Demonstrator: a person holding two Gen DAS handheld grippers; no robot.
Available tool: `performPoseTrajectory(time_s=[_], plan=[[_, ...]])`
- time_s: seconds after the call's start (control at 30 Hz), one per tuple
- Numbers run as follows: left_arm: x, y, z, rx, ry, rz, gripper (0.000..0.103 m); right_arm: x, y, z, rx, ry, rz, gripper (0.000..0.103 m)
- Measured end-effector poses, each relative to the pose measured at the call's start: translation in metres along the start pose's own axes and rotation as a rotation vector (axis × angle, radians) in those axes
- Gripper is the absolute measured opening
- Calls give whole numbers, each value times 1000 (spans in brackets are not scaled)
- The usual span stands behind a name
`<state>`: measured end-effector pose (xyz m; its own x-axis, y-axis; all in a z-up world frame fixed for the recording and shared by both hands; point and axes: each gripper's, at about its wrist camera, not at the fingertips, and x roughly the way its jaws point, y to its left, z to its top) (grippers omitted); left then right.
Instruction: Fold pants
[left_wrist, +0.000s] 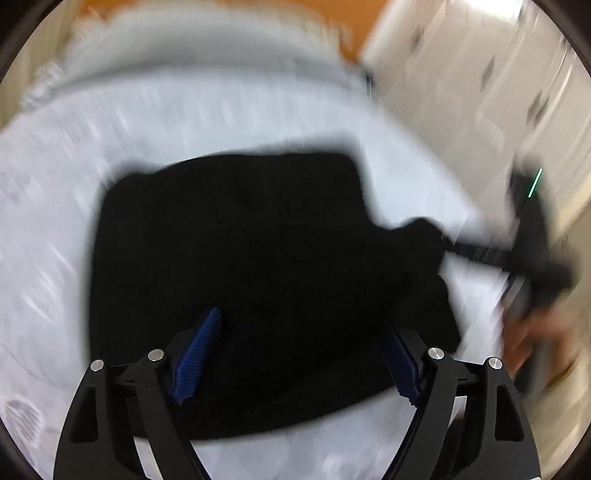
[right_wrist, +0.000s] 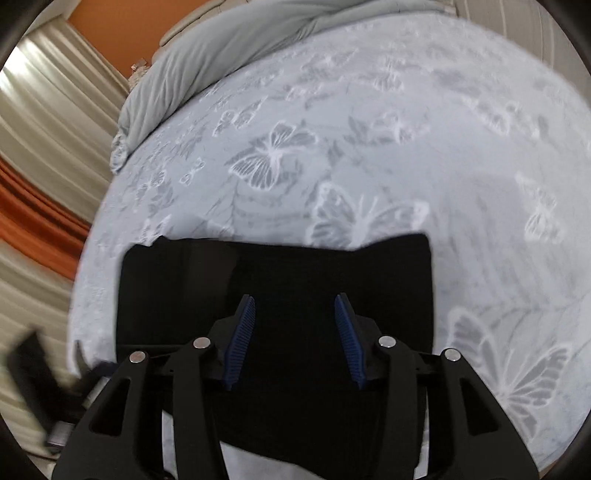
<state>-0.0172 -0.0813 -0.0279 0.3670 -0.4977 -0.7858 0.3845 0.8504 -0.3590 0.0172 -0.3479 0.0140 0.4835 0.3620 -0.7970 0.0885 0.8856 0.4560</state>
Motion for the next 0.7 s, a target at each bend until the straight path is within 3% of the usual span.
performPoseTrajectory(time_s=[0.07, 0.13, 0.23, 0.37, 0.43, 0.53, 0.6, 0.7], plan=[[-5, 3, -11, -12, -37, -22, 80, 3, 2, -2, 11, 24, 61, 62], [-22, 1, -14, 24, -92, -30, 82, 10, 11, -5, 5, 58, 119, 63], [-66, 14, -13, 20, -250, -60, 87, 33, 37, -11, -29, 132, 203, 63], [-88, 43, -2, -63, -311, -48, 87, 67, 67, -23, -79, 201, 188, 65], [-90, 61, 8, -115, -314, 6, 87, 74, 84, -28, -147, 135, 118, 64], [-92, 98, 17, -222, -315, 89, 87, 80, 101, -24, -200, 79, 103, 24], [-95, 117, 18, -290, -318, 105, 87, 69, 107, -18, -197, 32, 126, 22], [-105, 134, 13, -378, -345, 127, 87, 1, 128, -11, -266, -111, 199, 22]])
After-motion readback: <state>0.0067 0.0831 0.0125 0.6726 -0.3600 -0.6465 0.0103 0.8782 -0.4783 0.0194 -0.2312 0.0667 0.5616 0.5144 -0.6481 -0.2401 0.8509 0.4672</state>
